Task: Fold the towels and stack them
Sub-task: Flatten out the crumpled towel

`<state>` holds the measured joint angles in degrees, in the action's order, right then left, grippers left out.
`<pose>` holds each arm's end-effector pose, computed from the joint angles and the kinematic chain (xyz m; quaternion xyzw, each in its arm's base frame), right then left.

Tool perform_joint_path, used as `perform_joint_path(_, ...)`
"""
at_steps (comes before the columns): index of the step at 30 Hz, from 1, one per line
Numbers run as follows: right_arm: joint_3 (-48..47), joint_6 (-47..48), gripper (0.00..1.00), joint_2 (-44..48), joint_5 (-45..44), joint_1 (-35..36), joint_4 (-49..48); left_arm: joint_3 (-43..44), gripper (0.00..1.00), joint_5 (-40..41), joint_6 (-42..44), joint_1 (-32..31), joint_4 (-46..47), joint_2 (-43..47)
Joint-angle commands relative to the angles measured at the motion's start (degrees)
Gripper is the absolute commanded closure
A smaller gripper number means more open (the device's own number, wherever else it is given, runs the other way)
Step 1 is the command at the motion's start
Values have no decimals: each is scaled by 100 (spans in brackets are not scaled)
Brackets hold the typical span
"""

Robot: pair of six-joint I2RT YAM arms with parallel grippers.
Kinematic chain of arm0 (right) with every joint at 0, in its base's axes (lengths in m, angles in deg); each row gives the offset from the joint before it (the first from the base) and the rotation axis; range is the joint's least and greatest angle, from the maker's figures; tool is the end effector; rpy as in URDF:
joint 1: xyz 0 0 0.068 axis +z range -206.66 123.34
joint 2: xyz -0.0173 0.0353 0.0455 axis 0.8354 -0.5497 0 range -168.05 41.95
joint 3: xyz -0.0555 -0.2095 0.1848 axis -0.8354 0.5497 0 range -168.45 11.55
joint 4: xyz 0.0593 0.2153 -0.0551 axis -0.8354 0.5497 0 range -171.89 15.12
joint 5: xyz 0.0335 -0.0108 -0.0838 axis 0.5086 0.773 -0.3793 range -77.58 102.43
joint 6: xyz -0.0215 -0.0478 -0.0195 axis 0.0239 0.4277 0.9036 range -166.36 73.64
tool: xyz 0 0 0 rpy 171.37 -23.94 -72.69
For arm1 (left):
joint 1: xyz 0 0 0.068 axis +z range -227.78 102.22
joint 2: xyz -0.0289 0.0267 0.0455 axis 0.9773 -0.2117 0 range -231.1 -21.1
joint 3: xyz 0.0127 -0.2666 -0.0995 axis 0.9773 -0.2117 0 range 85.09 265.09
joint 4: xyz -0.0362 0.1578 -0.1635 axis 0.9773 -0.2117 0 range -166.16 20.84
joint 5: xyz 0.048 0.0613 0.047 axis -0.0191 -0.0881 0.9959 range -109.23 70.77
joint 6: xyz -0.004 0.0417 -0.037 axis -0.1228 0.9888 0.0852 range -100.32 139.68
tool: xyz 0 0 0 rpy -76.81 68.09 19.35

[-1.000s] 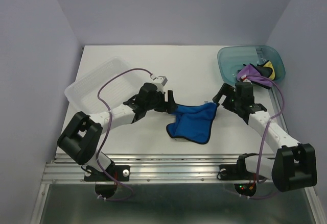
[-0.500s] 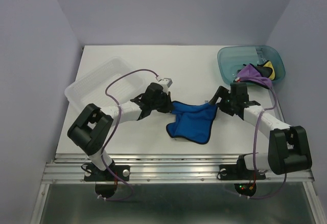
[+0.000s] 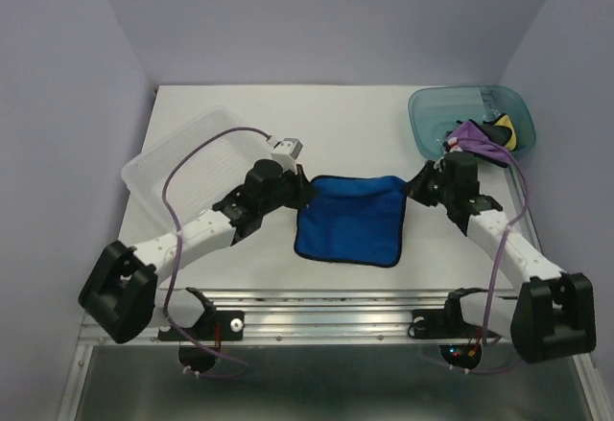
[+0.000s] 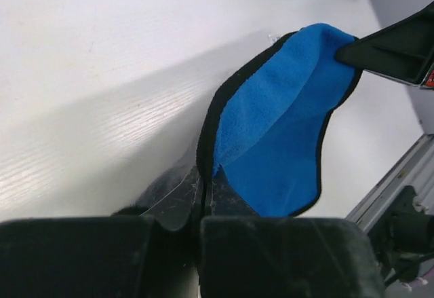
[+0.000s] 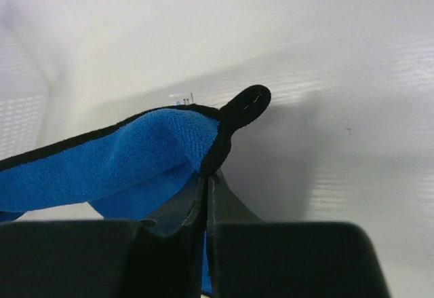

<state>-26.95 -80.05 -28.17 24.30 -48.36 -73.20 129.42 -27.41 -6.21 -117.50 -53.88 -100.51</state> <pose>0.2190 0.0399 0.2415 0.1560 0.8901 0.2373 0.3566 0.2134 -0.1846 0.2750 0.1390 0.8052 -0.3598 0.4505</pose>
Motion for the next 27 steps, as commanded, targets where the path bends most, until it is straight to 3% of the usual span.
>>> perform_joint_path(1,62,135,99,1148,613,6,-26,-416,100,195,-170,-123,326,1242)
perform_joint_path(4,-61,170,99,2019,1245,14,378,-698,100,98,-276,-281,273,2182)
perform_joint_path(11,-702,91,99,3882,1580,14,1564,-1015,100,-341,-531,-755,97,4405)
perform_joint_path(16,-1089,100,98,4402,1309,14,2022,-1173,100,-368,-786,-914,124,4953)
perform_joint_path(20,-914,12,99,4096,668,14,1953,-1042,100,184,-839,-923,-43,4305)
perform_joint_path(22,-642,-58,99,3683,352,14,1734,-779,100,1102,-891,-923,-245,3831)
perform_joint_path(24,-387,-23,99,3001,-140,14,1295,-322,100,1912,-874,-871,-552,2874)
perform_joint_path(26,-272,55,99,2315,-675,6,770,99,100,2049,-822,-696,-667,1797)
perform_joint_path(27,-263,64,99,1954,-861,5,635,232,98,1936,-821,-294,-676,1424)
